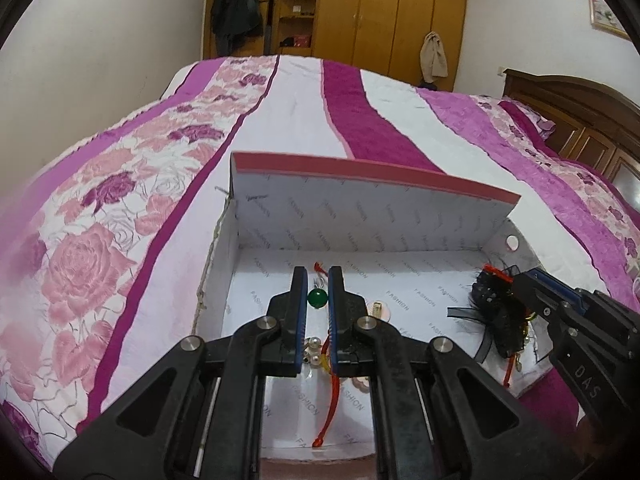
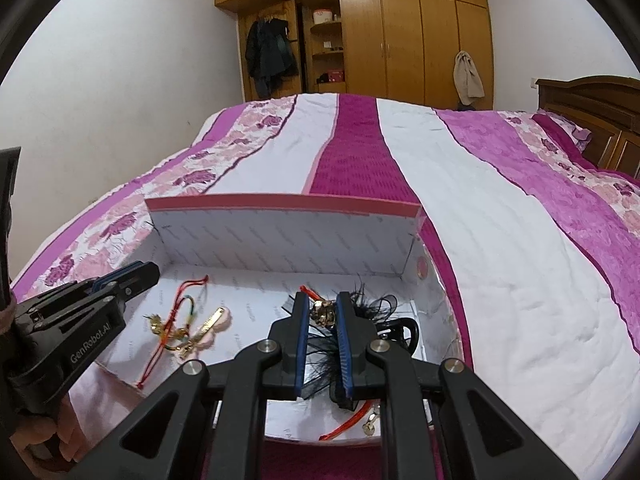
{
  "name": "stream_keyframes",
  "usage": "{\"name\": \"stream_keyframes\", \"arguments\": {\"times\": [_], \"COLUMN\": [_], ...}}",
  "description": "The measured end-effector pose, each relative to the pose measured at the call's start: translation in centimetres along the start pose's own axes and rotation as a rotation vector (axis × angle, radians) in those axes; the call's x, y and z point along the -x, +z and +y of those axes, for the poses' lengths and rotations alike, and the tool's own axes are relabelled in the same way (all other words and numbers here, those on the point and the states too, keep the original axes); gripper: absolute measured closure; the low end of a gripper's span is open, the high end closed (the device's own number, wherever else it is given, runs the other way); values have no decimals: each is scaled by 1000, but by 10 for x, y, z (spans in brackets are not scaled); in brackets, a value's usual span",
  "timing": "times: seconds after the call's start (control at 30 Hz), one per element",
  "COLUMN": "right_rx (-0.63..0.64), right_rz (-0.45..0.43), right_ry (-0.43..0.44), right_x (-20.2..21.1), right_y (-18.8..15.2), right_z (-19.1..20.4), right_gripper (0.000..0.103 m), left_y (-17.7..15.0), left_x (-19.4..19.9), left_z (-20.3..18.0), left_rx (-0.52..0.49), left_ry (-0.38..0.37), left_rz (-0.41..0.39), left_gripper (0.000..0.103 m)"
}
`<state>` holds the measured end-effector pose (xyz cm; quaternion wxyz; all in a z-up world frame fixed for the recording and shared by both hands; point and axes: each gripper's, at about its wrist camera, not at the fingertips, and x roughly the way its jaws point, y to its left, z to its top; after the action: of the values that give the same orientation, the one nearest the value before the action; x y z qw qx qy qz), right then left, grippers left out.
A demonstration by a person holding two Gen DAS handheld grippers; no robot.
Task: Organize jewelry
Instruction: 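Open both tools to release the items and lift them out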
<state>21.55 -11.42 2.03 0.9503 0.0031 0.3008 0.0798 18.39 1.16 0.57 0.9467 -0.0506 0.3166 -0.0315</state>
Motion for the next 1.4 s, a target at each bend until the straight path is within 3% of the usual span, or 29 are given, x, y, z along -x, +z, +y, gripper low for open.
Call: {"name": "stream_keyframes", "arguments": {"times": [0.07,0.23,0.3,0.5,0.77,1.4], "right_rx": [-2,-23,-22,-21,-4,-23], "right_rz": [17,56,58,30,-23,-82], "right_ry": [-2,8,12,33,60,63], "right_x": [-5,-12,-12,-6,12,66], "right_y": [-1,-4,-5,-6,-5,-10], "right_z": [-2,-5,-5,-2,4,7], "right_gripper": [87,81,64,43,32,30], "left_y": [0,-3,-3,-2,-3,-16], "left_x": [-4,-5,-2,8,25,72], "left_z": [1,1,1,2,4,4], "left_rx": [11,12,10,16,38,23], "left_ry": [-9,14,22,20,9,-1], "left_rz": [21,34,25,0,-22,-49], "left_gripper": [99,72,66,64,63,62]}}
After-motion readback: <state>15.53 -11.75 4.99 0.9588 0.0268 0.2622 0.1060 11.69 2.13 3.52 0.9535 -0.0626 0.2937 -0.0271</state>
